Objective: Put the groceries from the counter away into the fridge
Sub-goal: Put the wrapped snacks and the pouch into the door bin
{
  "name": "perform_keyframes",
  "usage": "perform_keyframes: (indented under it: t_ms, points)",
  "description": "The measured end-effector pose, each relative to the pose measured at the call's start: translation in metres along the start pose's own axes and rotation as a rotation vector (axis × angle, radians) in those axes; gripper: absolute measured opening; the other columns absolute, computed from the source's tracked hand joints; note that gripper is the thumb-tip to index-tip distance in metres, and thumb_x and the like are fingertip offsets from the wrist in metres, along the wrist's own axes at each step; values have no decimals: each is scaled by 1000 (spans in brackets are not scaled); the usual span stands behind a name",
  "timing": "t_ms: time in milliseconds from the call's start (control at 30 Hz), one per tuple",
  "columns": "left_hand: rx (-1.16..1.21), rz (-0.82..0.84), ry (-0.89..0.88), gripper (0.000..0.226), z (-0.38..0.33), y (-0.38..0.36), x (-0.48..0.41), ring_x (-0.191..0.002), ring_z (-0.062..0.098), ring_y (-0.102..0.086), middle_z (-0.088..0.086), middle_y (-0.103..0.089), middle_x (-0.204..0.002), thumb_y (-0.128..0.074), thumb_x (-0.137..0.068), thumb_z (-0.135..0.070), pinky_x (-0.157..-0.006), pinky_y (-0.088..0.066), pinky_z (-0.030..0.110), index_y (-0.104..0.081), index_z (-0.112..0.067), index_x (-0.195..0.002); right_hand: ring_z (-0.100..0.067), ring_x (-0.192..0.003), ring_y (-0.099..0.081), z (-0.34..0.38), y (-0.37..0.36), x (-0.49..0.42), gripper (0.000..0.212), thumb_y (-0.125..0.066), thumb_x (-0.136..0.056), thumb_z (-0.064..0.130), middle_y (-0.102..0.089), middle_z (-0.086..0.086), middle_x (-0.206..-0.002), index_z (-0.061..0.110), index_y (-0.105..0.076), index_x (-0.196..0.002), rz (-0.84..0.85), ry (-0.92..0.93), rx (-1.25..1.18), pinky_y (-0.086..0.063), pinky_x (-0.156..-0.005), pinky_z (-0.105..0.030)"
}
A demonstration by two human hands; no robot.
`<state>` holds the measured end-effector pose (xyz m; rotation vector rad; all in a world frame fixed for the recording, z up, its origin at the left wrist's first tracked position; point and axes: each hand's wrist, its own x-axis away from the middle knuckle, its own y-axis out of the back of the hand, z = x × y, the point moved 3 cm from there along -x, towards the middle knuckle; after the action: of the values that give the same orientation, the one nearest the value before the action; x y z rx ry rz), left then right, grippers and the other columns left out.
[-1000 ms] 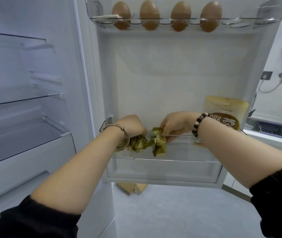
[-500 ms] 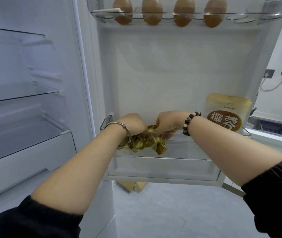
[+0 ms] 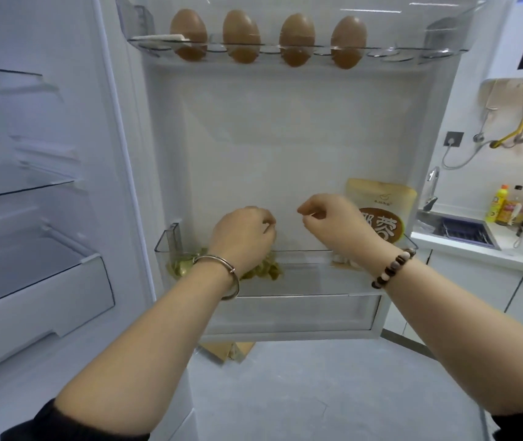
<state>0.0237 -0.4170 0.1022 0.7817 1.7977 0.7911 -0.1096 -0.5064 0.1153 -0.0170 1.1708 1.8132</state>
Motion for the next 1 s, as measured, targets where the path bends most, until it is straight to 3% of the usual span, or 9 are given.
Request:
perform_keyframes:
  t_ms: [100,200,267,367,567,633,700,900,1000]
  points:
    - [76,-103,-159,31,-33,-15,-5,-106,25,-58,3,-65,-115,-46,-88,-21,-86,-45,32,-68,-15,-109,-10,-81,-59,-15,35,29,19,-55,-85,7,-66,5,-87,13,-70,-95,-299,44,-44,-47,-75,-23]
    - [169,-200,-321,30,-81,-31,-5,-95,28,-62,7,-69,-102,-49,-79,-17,-75,-49,31,-71,-9,-98,-11,-78,-63,-42,71,62,17,-55,-84,3,-66,4,-82,12,-70,-88,-453,58,-53,-52,-71,-23]
    - [255,-219,-395,29,-117,-43,0,-95,27,-61,7,-68,-103,-52,-78,-15,-75,-48,30,-71,-9,-99,-11,-79,-64,-65,95,84,16,-55,-85,2,-67,3,-83,10,-68,-88,-482,4,-36,-53,-70,-22]
    - [328,-178,-520,35,-177,-65,13,-112,27,-55,11,-61,-120,-53,-81,-14,-90,-45,33,-65,-8,-114,-9,-80,-63,-101,133,124,15,-55,-86,4,-65,5,-88,12,-67,-92,-521,-85,64,-48,-68,-14]
    - [341,-35,-716,53,-307,-116,51,-140,29,-23,13,-29,-151,-54,-91,-25,-114,-24,46,-39,-14,-141,-9,-96,-55,-161,215,225,27,-54,-88,5,-61,-2,-110,9,-60,-113,-566,-262,261,-42,-80,-12]
    - [340,15,-744,58,-356,-131,70,-145,27,-10,9,-18,-156,-50,-94,-31,-116,-11,46,-29,-19,-146,-7,-100,-51,-179,245,263,31,-54,-88,5,-59,-2,-116,9,-58,-118,-575,-340,310,-37,-81,-8]
    - [356,57,-771,60,-408,-146,90,-146,24,-1,6,-10,-158,-47,-95,-35,-116,-3,46,-22,-22,-148,-7,-105,-50,-199,278,304,34,-53,-88,7,-57,-1,-120,11,-56,-122,-600,-432,346,-37,-86,-15]
    - [439,210,-945,62,-563,-185,170,-144,21,14,1,6,-159,-40,-97,-40,-117,5,49,-10,-29,-150,-13,-116,-45,-246,369,442,35,-53,-88,7,-52,-2,-124,8,-54,-123,-689,-659,522,-26,-91,-9]
    - [507,224,-1016,63,-629,-202,213,-145,23,14,3,6,-159,-40,-96,-41,-113,8,47,-10,-29,-150,-18,-125,-40,-264,404,507,37,-54,-88,7,-49,-6,-131,5,-52,-125,-717,-747,627,-28,-103,-19]
